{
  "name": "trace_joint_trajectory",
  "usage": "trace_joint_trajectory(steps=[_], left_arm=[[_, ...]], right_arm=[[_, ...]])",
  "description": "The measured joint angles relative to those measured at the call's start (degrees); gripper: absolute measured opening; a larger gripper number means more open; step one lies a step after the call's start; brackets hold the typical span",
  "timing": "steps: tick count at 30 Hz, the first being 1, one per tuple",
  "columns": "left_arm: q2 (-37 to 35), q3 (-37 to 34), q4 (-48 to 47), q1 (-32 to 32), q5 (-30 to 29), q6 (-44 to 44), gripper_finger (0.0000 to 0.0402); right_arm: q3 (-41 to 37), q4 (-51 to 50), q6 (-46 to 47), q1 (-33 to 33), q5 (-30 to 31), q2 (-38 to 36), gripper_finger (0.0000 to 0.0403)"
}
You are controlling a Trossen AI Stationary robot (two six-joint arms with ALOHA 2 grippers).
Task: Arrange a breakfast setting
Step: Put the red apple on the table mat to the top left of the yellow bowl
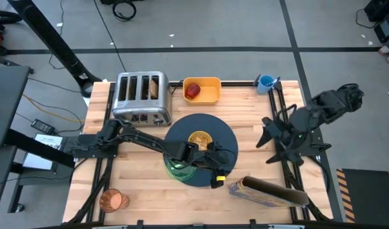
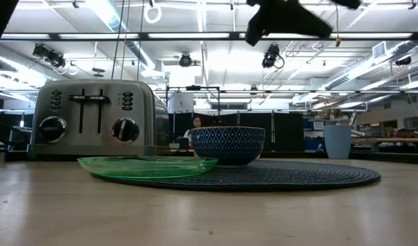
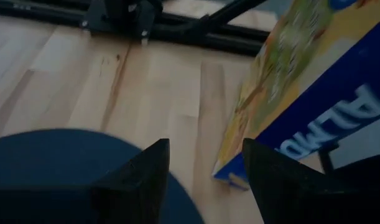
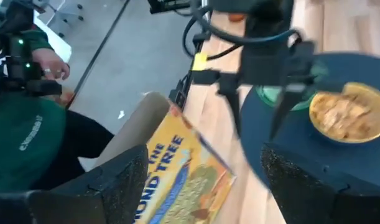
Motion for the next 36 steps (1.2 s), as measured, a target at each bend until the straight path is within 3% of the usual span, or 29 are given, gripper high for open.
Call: trace_joint_trajectory(steps=[8,17,23,32,36], left_arm=[[-4.6,-0.1,-12.1,0.3,0.3,2.0,0.0208],[-11.9,0.0,-28.7,3.2,-0.7,3.7,0.0208],[-15.4,0.0,-32.8,4.3,-1.3,5.9,0.0208],[-19.2,-0.1,-50.4,1.0,-3.5,9.4,0.0208],[-23.4,-4.0,-51.1,0.5,-3.1,10.6,0.0208]], right_arm=[[0.0,-0.8,14.4,8.6,4.5,5.3,0.0292],[9.3,-6.1,20.5,8.2,13.7,11.6,0.0284],[12.6,-12.9,26.8,-0.3,20.8,12.0,0.0284],[12.1,-18.6,31.4,-16.4,19.3,15.4,0.0284],[11.2,-19.0,35.4,-22.8,18.5,18.8,0.0284]])
